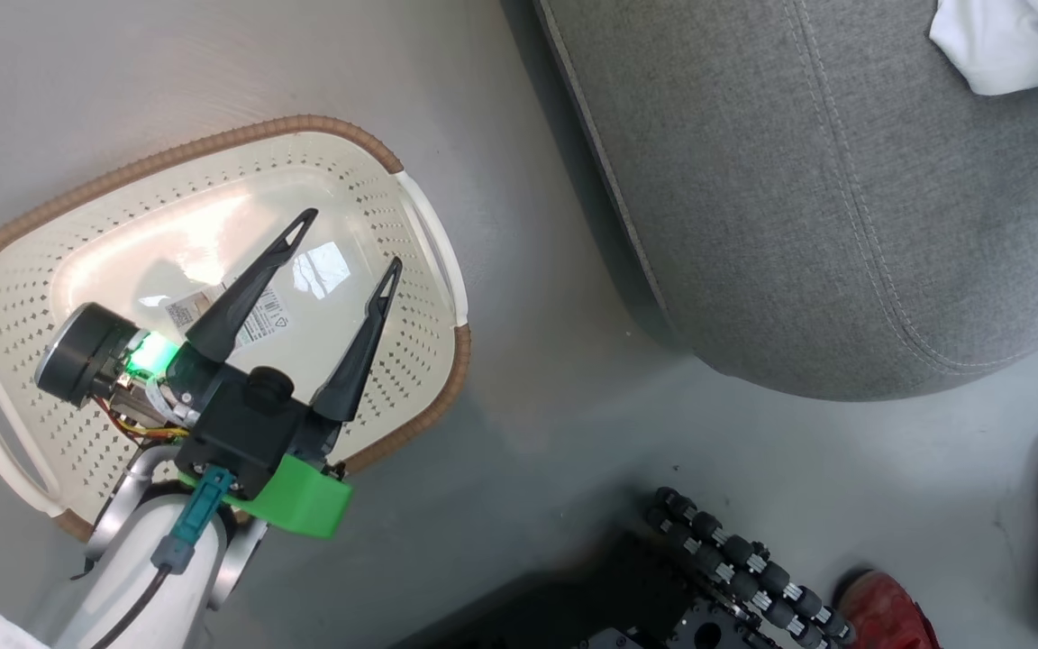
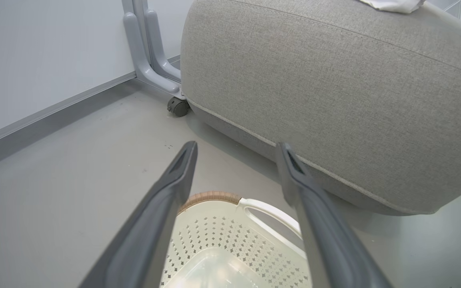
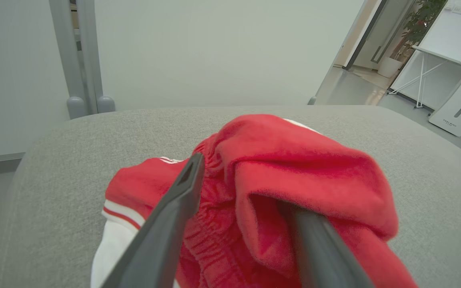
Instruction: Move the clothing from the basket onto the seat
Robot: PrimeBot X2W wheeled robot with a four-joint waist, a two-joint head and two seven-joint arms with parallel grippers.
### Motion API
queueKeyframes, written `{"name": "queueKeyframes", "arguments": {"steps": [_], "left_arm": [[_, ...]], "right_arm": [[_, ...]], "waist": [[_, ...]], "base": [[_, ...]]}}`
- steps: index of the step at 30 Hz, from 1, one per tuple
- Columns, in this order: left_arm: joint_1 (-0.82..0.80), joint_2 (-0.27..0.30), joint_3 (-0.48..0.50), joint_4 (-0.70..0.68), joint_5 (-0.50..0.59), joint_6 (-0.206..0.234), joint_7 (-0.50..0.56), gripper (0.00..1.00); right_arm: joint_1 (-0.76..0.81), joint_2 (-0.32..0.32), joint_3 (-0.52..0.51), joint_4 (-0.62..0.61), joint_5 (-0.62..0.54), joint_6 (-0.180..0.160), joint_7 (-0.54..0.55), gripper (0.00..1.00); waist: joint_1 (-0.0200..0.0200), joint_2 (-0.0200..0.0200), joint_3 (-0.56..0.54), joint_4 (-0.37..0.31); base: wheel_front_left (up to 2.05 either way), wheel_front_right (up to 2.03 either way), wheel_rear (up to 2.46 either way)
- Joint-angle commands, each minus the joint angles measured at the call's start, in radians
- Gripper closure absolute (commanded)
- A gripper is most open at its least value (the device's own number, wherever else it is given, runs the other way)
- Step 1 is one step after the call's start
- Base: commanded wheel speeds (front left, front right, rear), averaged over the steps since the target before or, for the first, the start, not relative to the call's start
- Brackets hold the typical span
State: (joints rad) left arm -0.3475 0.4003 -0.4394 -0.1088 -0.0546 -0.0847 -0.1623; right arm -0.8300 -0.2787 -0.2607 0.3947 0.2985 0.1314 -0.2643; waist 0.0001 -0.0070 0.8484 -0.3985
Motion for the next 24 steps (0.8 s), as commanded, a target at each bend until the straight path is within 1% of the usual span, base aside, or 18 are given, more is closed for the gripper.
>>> {"name": "queueKeyframes", "arguments": {"steps": [1,5,8,12,15,17,18,21,24], "left_arm": [[-0.016,-0.007,-0.002,0.015,0.009,0.011,-0.009,0.00],[-0.024,-0.041,-0.017,0.062,-0.003,0.022,-0.042,0.00],[-0.023,-0.072,-0.024,0.102,-0.027,0.026,-0.065,0.00],[-0.006,-0.127,-0.022,0.157,-0.066,0.034,-0.092,0.00],[0.009,-0.169,-0.020,0.197,-0.095,0.040,-0.102,0.00],[0.015,-0.198,-0.014,0.204,-0.102,0.042,-0.103,0.00],[0.021,-0.211,-0.008,0.207,-0.107,0.044,-0.102,0.00],[0.052,-0.252,0.013,0.217,-0.119,0.049,-0.103,0.00],[0.078,-0.283,0.044,0.217,-0.127,0.044,-0.103,0.00]], "right_arm": [[0.047,0.008,-0.009,-0.017,-0.011,-0.001,0.000,0.00],[0.158,0.031,-0.015,-0.084,-0.023,-0.001,0.000,0.00],[0.235,0.058,-0.046,-0.150,0.009,-0.001,0.000,0.00],[0.356,0.095,-0.054,-0.249,0.009,-0.001,0.000,0.00],[0.452,0.090,-0.012,-0.300,0.012,-0.001,0.000,0.00],[0.507,0.106,0.017,-0.324,-0.001,-0.001,0.000,0.00],[0.532,0.104,0.034,-0.330,-0.009,-0.001,0.000,0.00],[0.601,0.093,0.106,-0.329,-0.032,-0.001,0.000,0.00],[0.644,0.086,0.171,-0.323,-0.046,-0.001,0.000,0.00]], "waist": [[-0.0001,0.0070,-0.030,0.006],[-0.0001,0.0070,-0.091,0.019],[-0.0001,0.0070,-0.145,0.035],[-0.0001,0.0070,-0.235,0.067],[-0.0001,0.0070,-0.310,0.107],[-0.0001,0.0070,-0.357,0.134],[-0.0001,0.0070,-0.380,0.148],[-0.0001,0.0070,-0.455,0.204],[-0.0001,0.0070,-0.519,0.259]], "base": [[0.00,0.00,0.00],[0.00,0.00,0.00],[0.00,0.00,0.00],[0.00,0.00,0.00],[0.00,0.00,0.00],[0.00,0.00,0.00],[0.00,0.00,0.00],[0.00,0.00,0.00],[0.00,0.00,0.00]]}}
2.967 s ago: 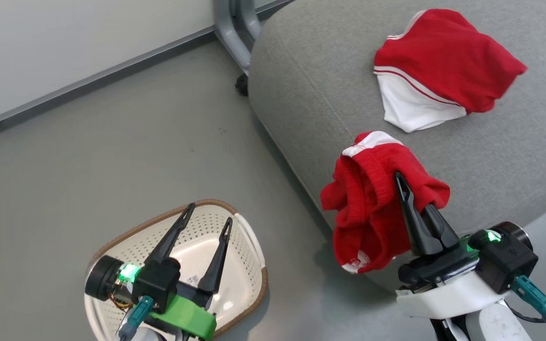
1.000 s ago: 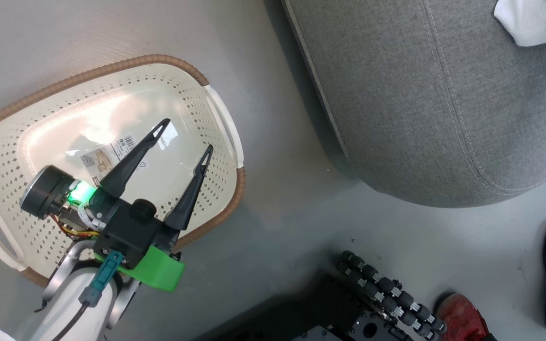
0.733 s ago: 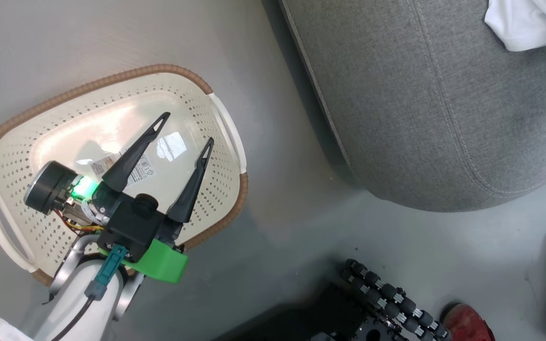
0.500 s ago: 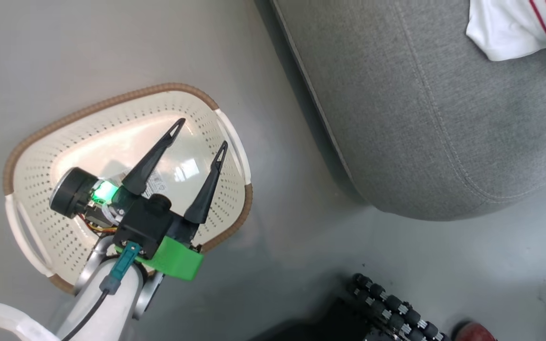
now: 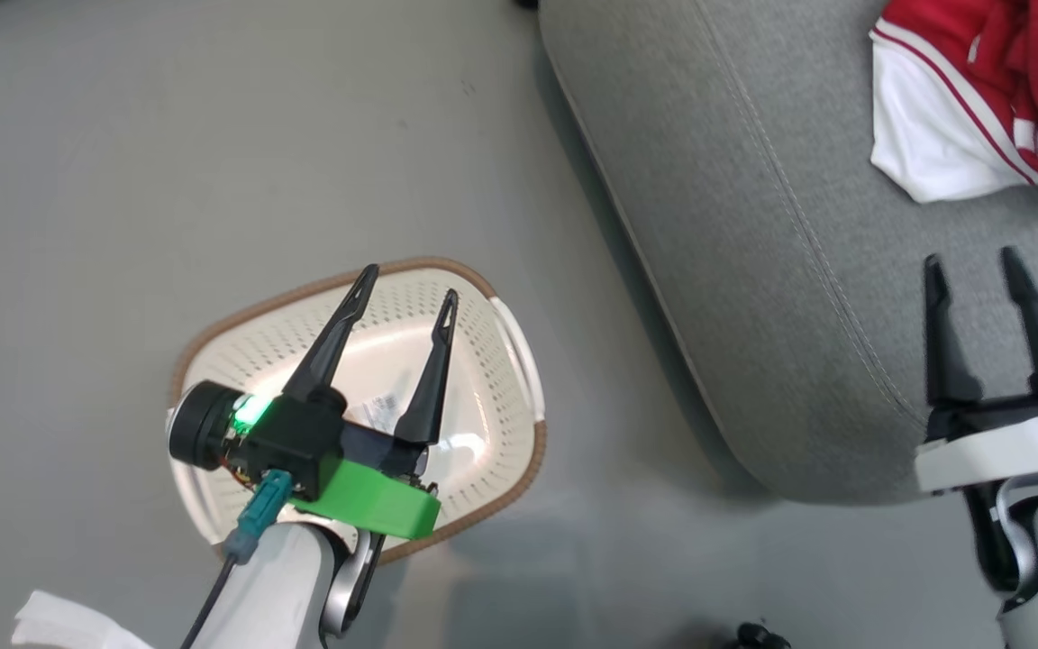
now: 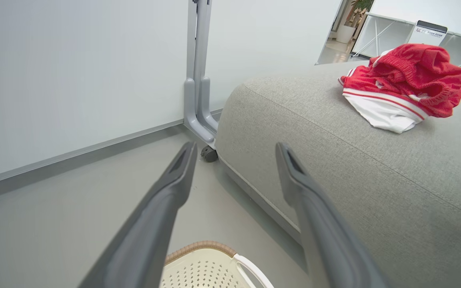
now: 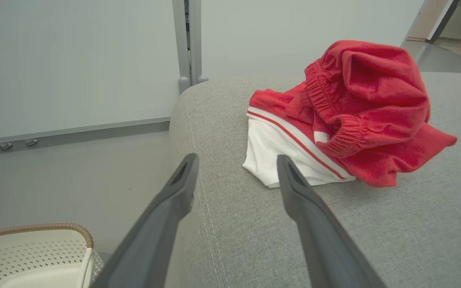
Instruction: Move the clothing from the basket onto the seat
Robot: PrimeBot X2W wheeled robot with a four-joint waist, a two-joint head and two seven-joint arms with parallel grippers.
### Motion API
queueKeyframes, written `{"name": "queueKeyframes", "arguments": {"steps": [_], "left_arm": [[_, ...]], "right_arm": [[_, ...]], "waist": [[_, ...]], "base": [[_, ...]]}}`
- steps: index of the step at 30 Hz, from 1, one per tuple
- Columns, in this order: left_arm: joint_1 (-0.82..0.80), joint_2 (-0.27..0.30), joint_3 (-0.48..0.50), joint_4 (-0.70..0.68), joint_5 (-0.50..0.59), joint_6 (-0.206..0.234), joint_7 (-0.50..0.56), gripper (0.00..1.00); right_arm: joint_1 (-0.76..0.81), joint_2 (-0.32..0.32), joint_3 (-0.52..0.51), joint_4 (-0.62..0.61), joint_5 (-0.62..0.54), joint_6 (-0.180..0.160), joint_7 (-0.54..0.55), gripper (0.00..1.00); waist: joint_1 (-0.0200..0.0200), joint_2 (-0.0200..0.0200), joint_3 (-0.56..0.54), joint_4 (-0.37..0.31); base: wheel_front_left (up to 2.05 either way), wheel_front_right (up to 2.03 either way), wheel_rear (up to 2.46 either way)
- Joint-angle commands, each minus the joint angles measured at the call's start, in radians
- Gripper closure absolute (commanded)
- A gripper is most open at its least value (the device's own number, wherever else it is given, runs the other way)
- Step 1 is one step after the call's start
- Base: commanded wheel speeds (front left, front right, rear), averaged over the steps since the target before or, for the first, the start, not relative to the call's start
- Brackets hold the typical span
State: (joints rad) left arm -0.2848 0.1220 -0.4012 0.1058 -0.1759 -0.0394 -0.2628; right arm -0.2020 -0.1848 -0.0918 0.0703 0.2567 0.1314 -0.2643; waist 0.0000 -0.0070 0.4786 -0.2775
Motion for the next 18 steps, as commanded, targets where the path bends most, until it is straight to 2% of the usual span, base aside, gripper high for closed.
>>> {"name": "queueKeyframes", "arguments": {"steps": [1,7,14,18], "left_arm": [[0.028,-0.013,0.020,0.001,-0.011,0.001,-0.002,0.00],[0.117,-0.051,0.118,-0.005,-0.032,0.006,-0.001,0.00],[0.264,-0.066,0.226,0.003,-0.024,0.011,-0.001,0.00],[0.322,-0.070,0.274,-0.042,-0.027,0.000,-0.001,0.00]], "right_arm": [[0.025,-0.005,0.024,0.003,-0.006,-0.001,0.000,0.00],[0.071,0.030,0.122,0.014,-0.023,-0.001,0.000,0.00],[0.146,0.069,0.224,0.023,-0.038,-0.001,0.000,0.00],[0.171,0.075,0.247,0.001,-0.054,-0.001,0.000,0.00]], "waist": [[0.0000,0.0070,-0.164,0.151],[0.0000,0.0070,-0.269,0.232],[0.0000,0.0070,-0.401,0.271],[0.0000,0.0070,-0.433,0.275]], "base": [[0.00,0.00,0.00],[0.00,0.00,0.00],[0.00,0.00,0.00],[0.00,0.00,0.00]]}}
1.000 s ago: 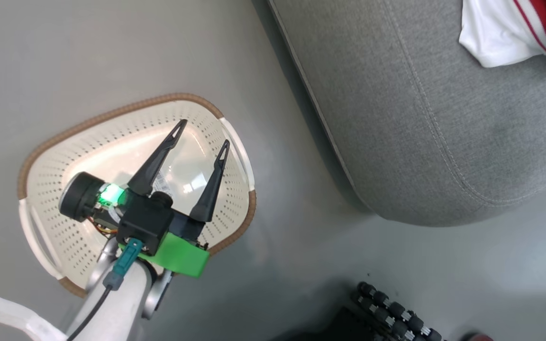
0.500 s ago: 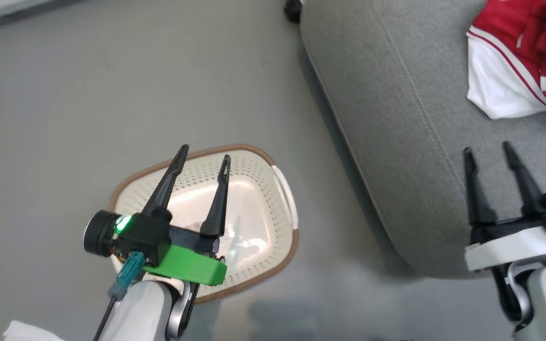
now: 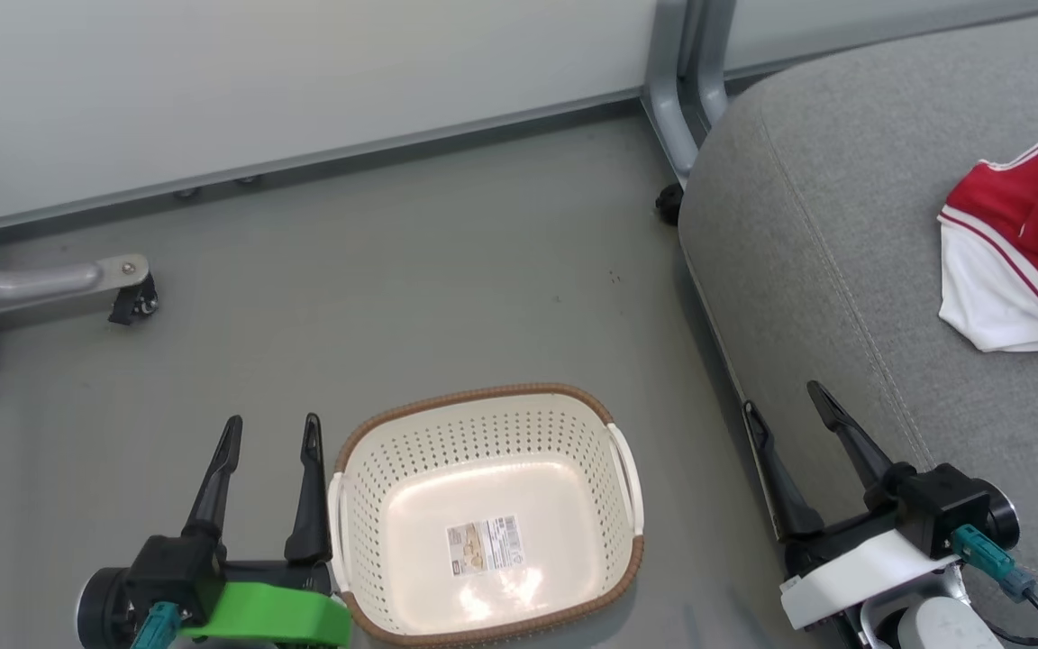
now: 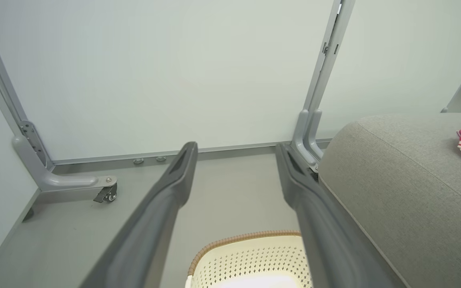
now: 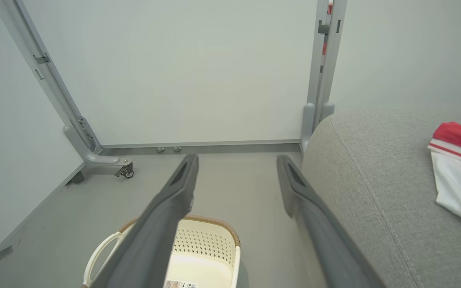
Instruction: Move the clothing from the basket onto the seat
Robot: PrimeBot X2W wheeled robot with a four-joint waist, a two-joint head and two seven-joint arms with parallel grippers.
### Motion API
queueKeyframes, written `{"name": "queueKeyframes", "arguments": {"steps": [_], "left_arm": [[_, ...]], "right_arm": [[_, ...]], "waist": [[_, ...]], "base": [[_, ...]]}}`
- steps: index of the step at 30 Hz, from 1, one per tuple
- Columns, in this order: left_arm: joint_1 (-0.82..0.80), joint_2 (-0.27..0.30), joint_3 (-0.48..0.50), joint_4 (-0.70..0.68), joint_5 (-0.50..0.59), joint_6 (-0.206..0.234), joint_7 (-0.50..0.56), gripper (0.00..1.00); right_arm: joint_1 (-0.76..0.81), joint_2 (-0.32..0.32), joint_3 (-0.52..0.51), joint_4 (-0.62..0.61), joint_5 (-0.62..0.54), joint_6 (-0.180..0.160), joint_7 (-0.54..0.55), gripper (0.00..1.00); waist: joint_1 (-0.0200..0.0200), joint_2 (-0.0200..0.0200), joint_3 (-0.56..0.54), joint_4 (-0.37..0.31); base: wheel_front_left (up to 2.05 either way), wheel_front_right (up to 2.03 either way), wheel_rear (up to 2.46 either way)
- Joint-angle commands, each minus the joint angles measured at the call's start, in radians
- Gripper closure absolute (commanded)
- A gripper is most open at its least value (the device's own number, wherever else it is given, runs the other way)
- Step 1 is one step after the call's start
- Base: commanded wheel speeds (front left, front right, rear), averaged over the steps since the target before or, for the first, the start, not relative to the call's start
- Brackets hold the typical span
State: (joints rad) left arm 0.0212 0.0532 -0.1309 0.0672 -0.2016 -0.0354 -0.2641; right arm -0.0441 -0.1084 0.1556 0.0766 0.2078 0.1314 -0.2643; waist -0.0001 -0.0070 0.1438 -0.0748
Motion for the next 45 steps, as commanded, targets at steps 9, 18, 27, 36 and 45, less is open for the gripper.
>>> {"name": "queueKeyframes", "arguments": {"steps": [9,18,27,36,45], "left_arm": [[0.119,-0.003,0.048,-0.090,0.033,-0.030,0.000,0.00],[0.185,-0.002,0.028,-0.101,0.069,-0.045,0.000,0.00],[0.188,-0.002,0.007,-0.094,0.073,-0.038,0.000,0.00],[0.174,-0.003,0.003,-0.088,0.083,-0.044,0.000,0.00],[0.183,-0.003,0.001,-0.069,0.077,-0.043,0.000,1.00]], "right_arm": [[0.072,0.004,-0.022,-0.048,-0.044,-0.001,0.000,0.00],[0.133,0.007,-0.054,-0.063,-0.051,-0.001,0.000,0.00],[0.164,0.016,-0.057,-0.057,-0.050,-0.001,0.000,0.00],[0.169,0.018,-0.054,-0.056,-0.056,-0.001,0.000,0.00],[0.163,0.029,-0.062,-0.034,-0.047,0.000,0.000,1.00]], "waist": [[0.0001,0.0070,-0.135,0.081],[0.0001,0.0070,-0.161,0.091],[0.0001,0.0070,-0.169,0.104],[0.0001,0.0070,-0.169,0.108],[0.0001,0.0000,-0.167,0.116]], "base": [[0.00,0.00,0.00],[0.00,0.00,0.00],[0.00,0.00,0.00],[0.00,0.00,0.00],[0.00,0.00,0.00]]}}
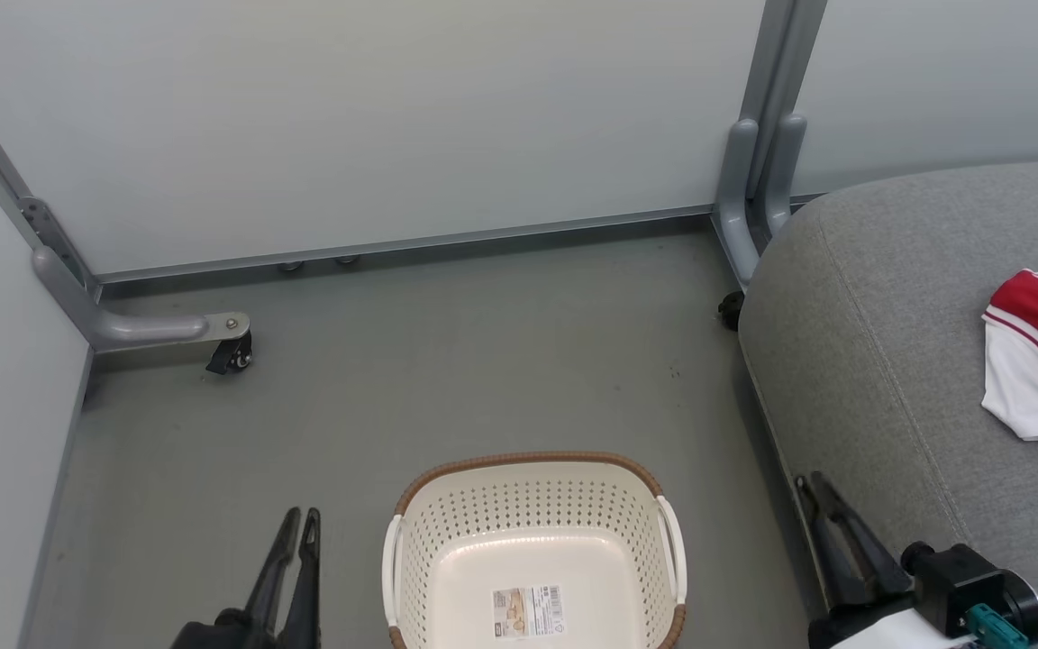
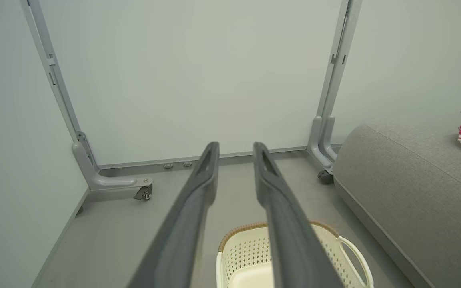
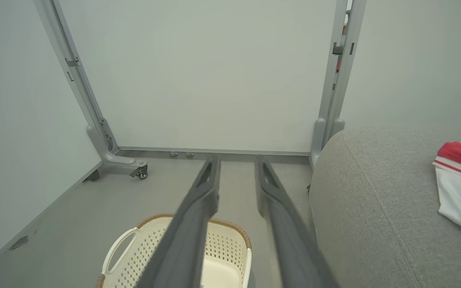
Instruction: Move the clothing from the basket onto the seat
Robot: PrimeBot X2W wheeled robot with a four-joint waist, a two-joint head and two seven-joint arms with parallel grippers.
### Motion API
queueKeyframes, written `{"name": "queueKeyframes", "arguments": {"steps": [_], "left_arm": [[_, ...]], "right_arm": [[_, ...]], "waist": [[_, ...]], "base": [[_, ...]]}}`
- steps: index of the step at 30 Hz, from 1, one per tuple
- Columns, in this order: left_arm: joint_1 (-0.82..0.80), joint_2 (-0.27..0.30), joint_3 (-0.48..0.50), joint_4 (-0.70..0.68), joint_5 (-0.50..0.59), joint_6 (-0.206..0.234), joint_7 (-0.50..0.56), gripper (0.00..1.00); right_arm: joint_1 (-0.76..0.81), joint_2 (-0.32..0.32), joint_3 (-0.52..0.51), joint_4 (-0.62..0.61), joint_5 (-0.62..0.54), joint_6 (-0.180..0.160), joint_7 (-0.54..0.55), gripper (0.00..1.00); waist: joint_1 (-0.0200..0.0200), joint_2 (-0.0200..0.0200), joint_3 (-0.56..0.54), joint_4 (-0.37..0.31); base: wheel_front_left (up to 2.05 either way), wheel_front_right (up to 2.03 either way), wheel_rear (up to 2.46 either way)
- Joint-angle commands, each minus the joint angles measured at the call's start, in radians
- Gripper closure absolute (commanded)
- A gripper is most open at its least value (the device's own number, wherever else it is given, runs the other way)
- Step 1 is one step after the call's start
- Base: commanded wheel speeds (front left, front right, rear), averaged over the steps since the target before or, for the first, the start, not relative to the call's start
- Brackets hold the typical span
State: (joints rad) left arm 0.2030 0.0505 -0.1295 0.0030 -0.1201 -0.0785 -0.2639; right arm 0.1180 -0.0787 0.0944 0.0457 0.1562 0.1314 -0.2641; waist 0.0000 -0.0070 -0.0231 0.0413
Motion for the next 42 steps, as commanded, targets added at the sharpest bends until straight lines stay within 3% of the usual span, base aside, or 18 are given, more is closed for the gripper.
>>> {"name": "queueKeyframes", "arguments": {"steps": [1,22,42], "left_arm": [[0.000,0.000,-0.001,0.005,-0.004,0.000,0.000,1.00],[-0.081,0.025,0.030,0.065,-0.418,-0.011,0.072,1.00],[-0.149,0.040,0.060,0.117,-0.734,-0.025,0.133,1.00]], "right_arm": [[0.000,0.001,0.001,0.005,0.004,0.000,0.000,1.00],[-0.060,-0.014,-0.024,0.057,0.406,0.000,0.074,1.00],[-0.108,-0.021,-0.050,0.094,0.712,0.000,0.138,1.00]], "waist": [[0.0000,0.0000,0.000,0.000],[0.0000,0.0011,0.004,-0.007],[0.0000,0.0022,0.008,-0.013]], "base": [[0.00,0.00,0.00],[0.00,0.00,0.00],[0.00,0.00,0.00]]}}
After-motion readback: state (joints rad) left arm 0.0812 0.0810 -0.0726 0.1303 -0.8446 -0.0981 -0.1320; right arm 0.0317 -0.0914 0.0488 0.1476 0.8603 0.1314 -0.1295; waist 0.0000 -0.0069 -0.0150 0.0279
